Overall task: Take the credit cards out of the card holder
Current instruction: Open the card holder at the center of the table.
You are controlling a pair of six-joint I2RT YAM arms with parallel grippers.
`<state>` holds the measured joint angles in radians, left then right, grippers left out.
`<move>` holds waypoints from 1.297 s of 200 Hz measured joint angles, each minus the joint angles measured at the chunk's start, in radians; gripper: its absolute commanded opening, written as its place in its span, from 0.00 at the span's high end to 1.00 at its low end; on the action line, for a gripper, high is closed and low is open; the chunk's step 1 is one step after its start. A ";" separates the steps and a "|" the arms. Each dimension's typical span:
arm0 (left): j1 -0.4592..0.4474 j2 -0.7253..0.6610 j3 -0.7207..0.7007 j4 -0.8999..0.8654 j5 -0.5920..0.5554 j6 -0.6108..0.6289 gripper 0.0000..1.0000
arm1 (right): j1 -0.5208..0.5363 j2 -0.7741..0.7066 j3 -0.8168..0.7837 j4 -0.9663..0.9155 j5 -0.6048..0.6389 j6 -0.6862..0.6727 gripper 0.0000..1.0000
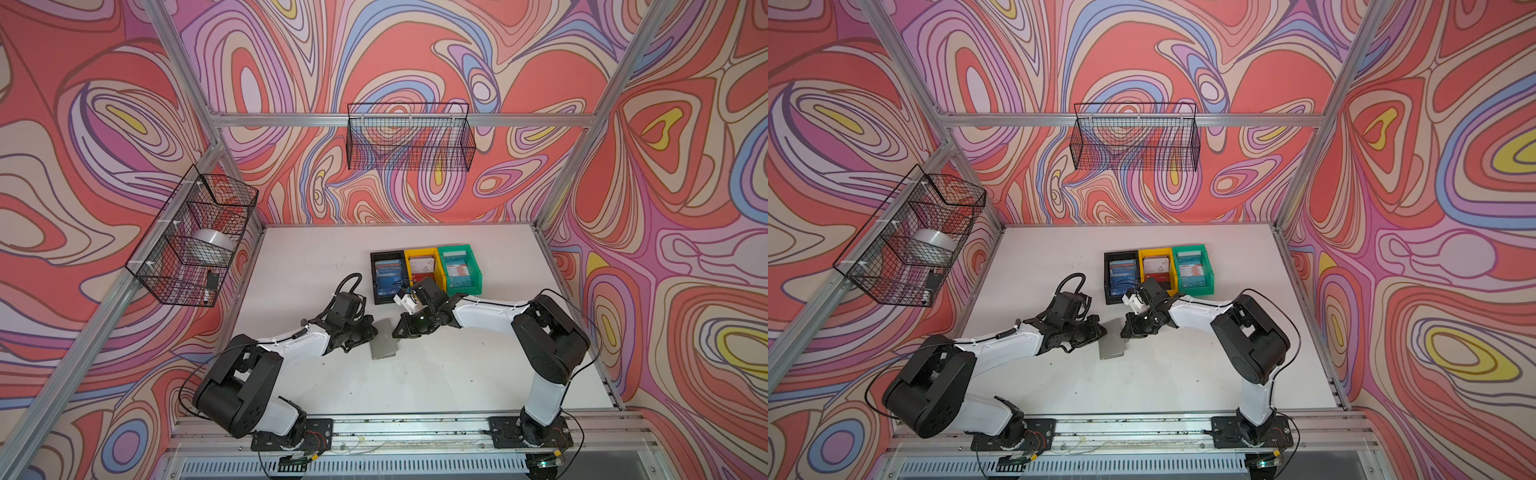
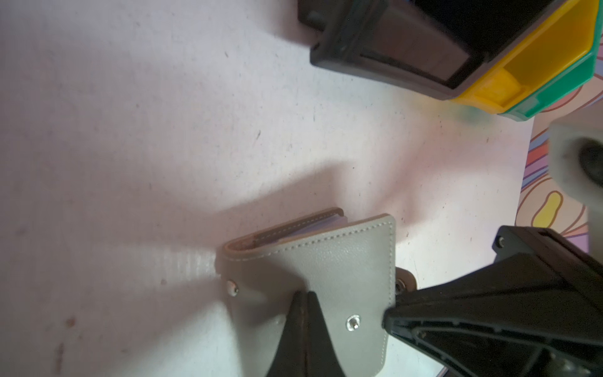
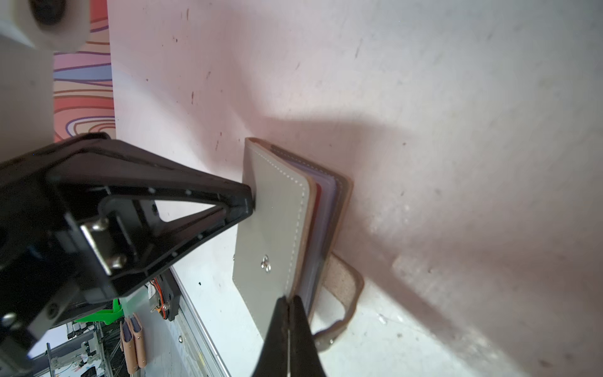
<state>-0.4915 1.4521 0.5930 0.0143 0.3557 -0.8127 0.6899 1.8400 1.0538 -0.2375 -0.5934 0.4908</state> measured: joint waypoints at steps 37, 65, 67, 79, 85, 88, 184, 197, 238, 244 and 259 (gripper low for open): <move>0.000 -0.002 0.000 -0.021 -0.001 0.002 1.00 | 0.000 0.000 0.000 0.009 -0.015 0.001 1.00; 0.000 -0.043 0.023 -0.103 -0.021 0.022 1.00 | 0.000 0.000 0.002 0.013 -0.027 0.000 1.00; 0.000 -0.049 0.026 -0.112 -0.024 0.024 1.00 | 0.000 0.000 0.002 0.013 -0.028 0.000 1.00; 0.000 -0.081 0.050 -0.155 -0.039 0.036 1.00 | 0.000 0.000 0.007 0.012 -0.033 0.000 1.00; 0.001 -0.098 0.061 -0.172 -0.045 0.042 1.00 | 0.000 0.000 0.011 0.012 -0.036 0.000 1.00; 0.002 -0.108 0.068 -0.180 -0.050 0.044 1.00 | 0.000 0.000 0.013 0.012 -0.036 0.000 1.00; 0.043 -0.178 0.013 -0.337 -0.121 0.055 1.00 | 0.050 0.013 0.120 -0.011 -0.064 -0.011 1.00; 0.047 -0.169 0.006 -0.342 -0.121 0.052 1.00 | 0.059 0.030 0.140 -0.016 -0.067 -0.014 1.00; 0.064 -0.213 0.006 -0.382 -0.132 0.053 1.00 | 0.082 0.092 0.203 -0.029 -0.071 -0.019 1.00; 0.072 -0.225 0.005 -0.389 -0.139 0.053 1.00 | 0.085 0.100 0.211 -0.031 -0.071 -0.020 1.00; 0.092 -0.240 0.000 -0.391 -0.154 0.055 1.00 | 0.090 0.114 0.224 -0.032 -0.074 -0.022 1.00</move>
<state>-0.3992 1.2121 0.5934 -0.3763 0.2020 -0.7582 0.7803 1.9537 1.2781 -0.2699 -0.6674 0.4690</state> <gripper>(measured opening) 0.046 0.044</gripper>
